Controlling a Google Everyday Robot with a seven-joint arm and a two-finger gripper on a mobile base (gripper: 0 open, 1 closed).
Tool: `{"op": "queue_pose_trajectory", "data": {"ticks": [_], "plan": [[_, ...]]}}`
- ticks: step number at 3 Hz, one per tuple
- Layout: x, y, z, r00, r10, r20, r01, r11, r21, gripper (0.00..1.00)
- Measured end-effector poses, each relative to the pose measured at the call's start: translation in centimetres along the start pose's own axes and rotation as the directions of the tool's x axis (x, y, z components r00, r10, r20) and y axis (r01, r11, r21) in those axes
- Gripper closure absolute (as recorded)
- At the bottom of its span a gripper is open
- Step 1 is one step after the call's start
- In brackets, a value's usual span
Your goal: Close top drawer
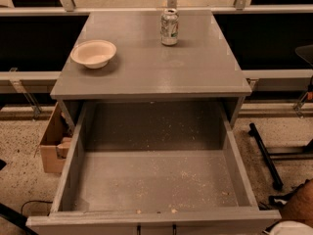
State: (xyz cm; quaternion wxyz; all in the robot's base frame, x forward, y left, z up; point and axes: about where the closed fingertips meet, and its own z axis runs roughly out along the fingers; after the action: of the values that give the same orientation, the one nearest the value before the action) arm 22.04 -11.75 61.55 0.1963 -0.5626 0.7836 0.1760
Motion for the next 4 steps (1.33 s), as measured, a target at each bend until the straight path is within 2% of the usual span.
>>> {"op": "queue_pose_trajectory", "data": {"ticks": [1,2,4], "plan": [[-3.0,-2.6,6.1,0.993,-0.021,0.119,0.027,0.9985,-0.049,1.00],[-3.7,-4.1,7.2,0.990,-0.032,0.140,0.039,0.9981,-0.047,1.00],[-5.2,-9.0,9.0,0.984,-0.051,0.170,0.057,0.9979,-0.031,1.00]]}}
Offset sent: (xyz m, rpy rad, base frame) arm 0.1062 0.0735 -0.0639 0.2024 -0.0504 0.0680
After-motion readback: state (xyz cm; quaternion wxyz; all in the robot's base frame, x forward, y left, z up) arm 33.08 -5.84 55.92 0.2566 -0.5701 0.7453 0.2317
